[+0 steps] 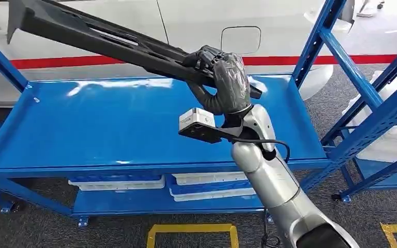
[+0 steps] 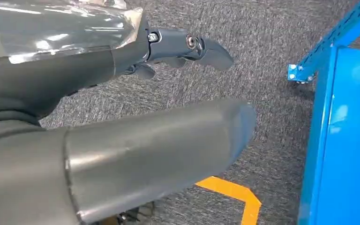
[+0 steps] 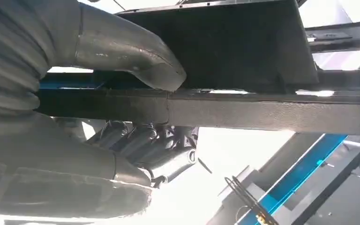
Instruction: Take the parts from the cabinet and place them on the table.
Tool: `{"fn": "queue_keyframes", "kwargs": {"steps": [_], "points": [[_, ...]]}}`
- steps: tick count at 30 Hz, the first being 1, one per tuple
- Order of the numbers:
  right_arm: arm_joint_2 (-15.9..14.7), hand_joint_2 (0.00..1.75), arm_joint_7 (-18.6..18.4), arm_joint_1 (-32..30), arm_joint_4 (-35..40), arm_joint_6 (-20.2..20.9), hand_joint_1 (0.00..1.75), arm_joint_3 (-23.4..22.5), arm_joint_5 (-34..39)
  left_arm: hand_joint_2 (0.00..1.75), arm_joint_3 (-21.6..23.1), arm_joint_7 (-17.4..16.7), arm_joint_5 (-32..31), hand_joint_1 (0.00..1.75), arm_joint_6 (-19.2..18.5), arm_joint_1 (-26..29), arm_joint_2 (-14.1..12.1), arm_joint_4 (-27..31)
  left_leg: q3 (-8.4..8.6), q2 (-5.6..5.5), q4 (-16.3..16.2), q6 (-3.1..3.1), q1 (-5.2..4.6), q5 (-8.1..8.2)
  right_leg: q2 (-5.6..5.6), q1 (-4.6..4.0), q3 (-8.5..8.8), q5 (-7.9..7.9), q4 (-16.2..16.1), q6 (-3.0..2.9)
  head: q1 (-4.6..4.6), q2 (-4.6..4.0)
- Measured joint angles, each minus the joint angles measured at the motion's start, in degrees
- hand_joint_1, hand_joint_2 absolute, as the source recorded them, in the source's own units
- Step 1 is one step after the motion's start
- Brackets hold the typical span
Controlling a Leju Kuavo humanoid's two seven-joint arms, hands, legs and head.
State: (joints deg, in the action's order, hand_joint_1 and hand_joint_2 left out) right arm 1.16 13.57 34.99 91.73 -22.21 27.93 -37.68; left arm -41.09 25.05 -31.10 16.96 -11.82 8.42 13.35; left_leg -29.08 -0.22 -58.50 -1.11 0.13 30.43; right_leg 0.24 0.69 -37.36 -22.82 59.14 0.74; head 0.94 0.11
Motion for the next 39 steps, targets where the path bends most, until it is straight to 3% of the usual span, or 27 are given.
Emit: {"fn": "queue_keyframes", "kwargs": {"steps": [3, 4, 6, 8, 9, 10, 11, 13, 14, 15, 16, 18, 19, 20, 22, 23, 24, 25, 27, 29, 30, 34, 35, 36, 37, 38, 39], "points": [[0.09, 1.75, 0.00, 0.19, 0.00, -0.02, 1.75, 0.07, 0.07, 0.00, 0.00, 0.26, 0.00, 0.00, -0.02, 0.01, -0.11, 0.00, -0.76, -0.10, 0.16, -0.75, -0.78, -1.22, -0.23, 0.48, 0.09, 1.20, -0.57, 1.32, -0.04, 0.00], [0.04, 1.75, 0.00, 0.17, 0.00, -0.02, 1.75, 0.02, 0.11, 0.00, 0.00, 0.35, 0.00, 0.00, -0.02, 0.04, -0.09, 0.00, -1.00, 0.04, 1.12, -1.20, -0.75, -2.22, -0.17, 0.11, 0.02, 1.81, -0.94, 1.85, -0.13, 0.00], [-0.13, 1.75, 0.00, 0.27, 0.00, -0.09, 1.75, -0.22, 0.48, 0.00, -0.02, 0.68, 0.11, 0.00, -0.02, -0.06, -0.11, 0.00, -1.97, 0.39, 2.09, -1.86, -0.28, -4.27, -0.24, -0.04, -2.05, -2.33, 2.15, 0.97, 0.16, 0.00], [-0.22, 1.75, 0.00, 0.15, -0.02, -0.09, 1.75, -0.24, 0.66, 0.00, -0.04, 0.94, 0.44, 0.00, -0.18, 0.00, -0.07, 0.00, -3.64, 0.50, 2.03, -2.13, -0.36, -5.58, -0.24, 0.04, -4.23, -7.89, 10.36, 0.08, 0.17, 0.00], [-0.28, 1.75, 0.00, 0.10, -0.02, -0.09, 1.75, -0.24, 0.74, 0.00, -0.07, 1.05, 0.57, 0.00, -0.22, 0.06, -0.04, 0.00, -4.61, 0.58, 1.98, -2.16, -0.43, -6.22, -0.24, 0.04, -5.14, -9.46, 14.54, 0.20, 0.15, 0.00], [-0.37, 1.75, 0.00, 0.07, -0.07, -0.09, 1.75, -0.24, 0.85, 0.00, -0.07, 1.20, 0.66, 0.00, -0.35, 0.11, -0.04, 0.00, -5.47, 0.65, 1.93, -2.10, -0.44, -6.86, -0.24, 0.04, -5.14, -9.61, 16.61, 0.70, 0.15, 0.00], [-0.44, 1.75, 0.00, 0.07, -0.11, -0.07, 1.75, -0.24, 0.94, 0.00, -0.09, 1.33, 0.74, 0.00, -0.37, 0.13, -0.04, 0.00, -6.31, 0.66, 1.92, -2.01, -0.44, -7.49, -0.24, 0.04, -3.96, -8.85, 16.15, 1.30, 0.15, 0.00], [-0.52, 1.75, 0.00, 0.15, -0.13, -0.07, 1.75, -0.24, 1.01, 0.00, -0.11, 1.44, 0.87, 0.00, -0.50, 0.13, -0.04, 0.00, -7.86, 0.67, 1.81, -1.63, -0.43, -8.68, -0.28, 0.13, 2.19, -6.03, 8.50, 2.51, 0.15, 0.00], [-0.50, 1.75, 0.00, 0.26, -0.13, -0.04, 1.75, -0.24, 1.07, 0.00, -0.11, 1.53, 0.96, 0.00, -0.50, 0.13, -0.04, 0.00, -8.36, 0.65, 1.53, -1.37, -0.44, -9.12, -0.32, 0.25, 5.90, -5.81, 3.45, 2.51, 0.15, 0.00], [-0.46, 1.75, 0.04, 0.43, -0.15, -0.02, 1.75, -0.24, 1.25, 0.00, -0.15, 1.64, 1.11, 0.00, -0.50, 0.13, -0.09, 0.00, -8.98, 0.62, 1.10, -1.07, -0.78, -9.37, -0.29, 0.08, 9.08, -7.32, -1.02, 1.99, 0.17, 0.00], [-0.42, 1.75, 0.13, 0.36, -0.17, 0.00, 1.75, -0.24, 1.44, 0.00, -0.28, 1.70, 1.14, 0.00, -0.48, 0.13, -0.09, 0.00, -9.25, 0.68, 0.96, -0.75, -0.70, -9.87, -0.11, -0.28, 9.28, -7.50, -1.55, 1.35, -0.11, 0.00], [-0.46, 1.75, 0.20, 0.45, -0.46, 0.07, 1.75, -0.31, 1.86, 0.00, -0.66, 1.77, 1.49, 0.00, -0.33, 0.20, -0.13, 0.00, -9.43, 0.65, 0.92, -0.25, -0.61, -10.77, -0.09, -0.37, 8.38, -7.01, -1.36, 0.80, -0.07, 0.00], [-0.46, 1.75, 0.24, 0.42, -0.68, 0.09, 1.75, -0.28, 1.95, 0.00, -0.88, 1.77, 1.68, 0.00, -0.28, 0.26, -0.18, 0.00, -9.70, 0.52, 0.90, 0.04, -0.59, -11.19, -0.16, 0.20, 7.53, -6.52, -1.57, 0.08, -0.02, 0.00], [-0.42, 1.75, 0.28, 0.63, -0.94, 0.11, 1.75, -0.28, 2.12, 0.00, -1.05, 1.77, 1.73, 0.00, -0.24, 0.28, -0.31, 0.00, -10.20, 0.25, 0.36, 0.42, -0.15, -10.00, -0.36, 0.55, 7.75, -5.83, -1.55, -0.33, 0.02, 0.00], [-0.15, 1.75, 0.39, 0.79, -1.27, 0.15, 1.75, -0.28, 2.36, 0.00, -1.36, 1.77, 1.81, 0.00, -0.22, 0.36, -0.28, 0.00, -11.99, 0.13, -4.89, 1.24, 0.08, -3.38, -0.41, 0.51, 6.35, -4.63, -1.53, -1.35, -0.11, 0.00], [-0.02, 1.75, 0.53, 0.81, -1.49, 0.13, 1.75, -0.28, 2.58, 0.00, -1.44, 1.79, 1.81, 0.00, -0.22, 0.37, -0.26, 0.00, -13.27, 0.12, -9.68, 1.61, 0.28, 0.05, -0.42, 0.47, 5.50, -3.94, -1.51, -1.40, -0.15, 0.00], [0.02, 1.75, 0.68, 0.79, -1.71, 0.15, 1.75, -0.28, 2.67, 0.00, -1.46, 1.79, 1.81, 0.00, -0.22, 0.39, -0.26, 0.00, -14.25, 0.11, -13.98, 1.92, 0.46, 2.03, -0.43, 0.42, 4.64, -3.27, -1.46, -1.40, -0.15, 0.00], [0.04, 1.75, 0.72, 0.76, -1.94, 0.13, 1.75, -0.26, 2.69, 0.00, -1.49, 1.79, 1.81, 0.00, -0.22, 0.40, -0.26, 0.00, -14.53, 0.12, -16.69, 2.06, 0.62, 2.21, -0.43, 0.41, 3.83, -2.67, -1.39, -1.31, -0.13, 0.00], [0.02, 1.75, 0.83, 0.62, -2.27, 0.04, 1.75, -0.31, 2.69, 0.00, -1.51, 1.84, 1.81, 0.00, -0.24, 0.40, -0.26, 0.00, -11.96, 0.12, -15.63, 2.13, 0.92, -1.06, -0.40, 0.42, 2.26, -1.48, -1.34, -0.95, -0.15, 0.00], [0.02, 1.75, 0.96, 0.55, -2.34, -0.09, 1.75, -0.35, 2.60, 0.00, -1.51, 1.84, 1.68, 0.00, -0.26, 0.31, -0.28, 0.02, -4.88, 0.09, -6.96, 1.83, 1.14, -3.48, -0.30, 0.43, 1.18, -0.42, -1.33, -0.42, -0.17, 0.00], [0.04, 1.75, 0.98, 0.56, -2.34, -0.11, 1.75, -0.35, 2.58, 0.00, -1.51, 1.84, 1.64, 0.00, -0.26, 0.24, -0.26, 0.07, -2.85, -0.01, -4.48, 1.69, 1.14, -3.08, -0.29, 0.43, 1.15, -0.21, -1.27, -0.32, -0.20, 0.00], [0.07, 1.75, 1.01, 0.55, -2.32, -0.13, 1.75, -0.35, 2.56, 0.00, -1.51, 1.84, 1.64, 0.00, -0.26, 0.23, -0.26, 0.09, -2.18, -0.04, -3.58, 1.64, 1.14, -2.67, -0.30, 0.43, 1.12, -0.16, -1.27, -0.24, -0.20, 0.00], [0.07, 1.75, 1.03, 0.57, -2.29, -0.26, 1.75, -0.66, 2.38, 0.00, -1.51, 1.84, 1.55, 0.00, -0.28, -0.08, -0.26, 0.15, 0.51, -0.27, 1.21, 1.24, 0.66, -0.75, -0.48, 0.22, 0.75, 0.51, -1.29, 0.67, 0.07, 0.00], [-0.15, 1.75, 1.09, 0.08, -2.38, -0.44, 1.75, -0.90, 2.34, 0.00, -1.53, 1.73, 1.51, 0.00, -0.26, -0.06, -0.17, 0.15, -0.81, 0.22, 2.26, -0.97, 0.49, -3.05, -0.68, 0.21, 0.00, 1.83, -1.56, 2.17, 0.04, 0.00], [-0.22, 1.75, 1.09, -0.08, -2.40, -0.48, 1.75, -1.07, 2.38, 0.00, -1.51, 1.73, 1.49, 0.00, -0.26, -0.10, -0.17, 0.15, -1.23, 0.36, 2.30, -1.36, 0.21, -3.77, -0.51, 0.30, -1.09, -0.26, -0.28, 1.66, -0.04, 0.00], [-0.28, 1.75, 1.09, -0.13, -2.40, -0.48, 1.75, -1.11, 2.36, 0.00, -1.53, 1.73, 1.51, 0.00, -0.24, -0.20, -0.26, 0.20, -2.21, 0.50, 2.28, -2.01, 0.18, -4.43, -0.47, 0.23, -2.35, -3.64, 3.06, 0.73, 0.26, 0.00], [-0.39, 1.75, 1.09, -0.22, -2.43, -0.48, 1.75, -1.22, 2.38, 0.00, -1.55, 1.73, 1.49, 0.00, -0.26, -0.19, -0.26, 0.22, -3.09, 0.51, 2.28, -1.98, 0.03, -5.12, -0.43, 0.22, -3.30, -6.61, 7.17, 0.21, 0.28, 0.00]]}}
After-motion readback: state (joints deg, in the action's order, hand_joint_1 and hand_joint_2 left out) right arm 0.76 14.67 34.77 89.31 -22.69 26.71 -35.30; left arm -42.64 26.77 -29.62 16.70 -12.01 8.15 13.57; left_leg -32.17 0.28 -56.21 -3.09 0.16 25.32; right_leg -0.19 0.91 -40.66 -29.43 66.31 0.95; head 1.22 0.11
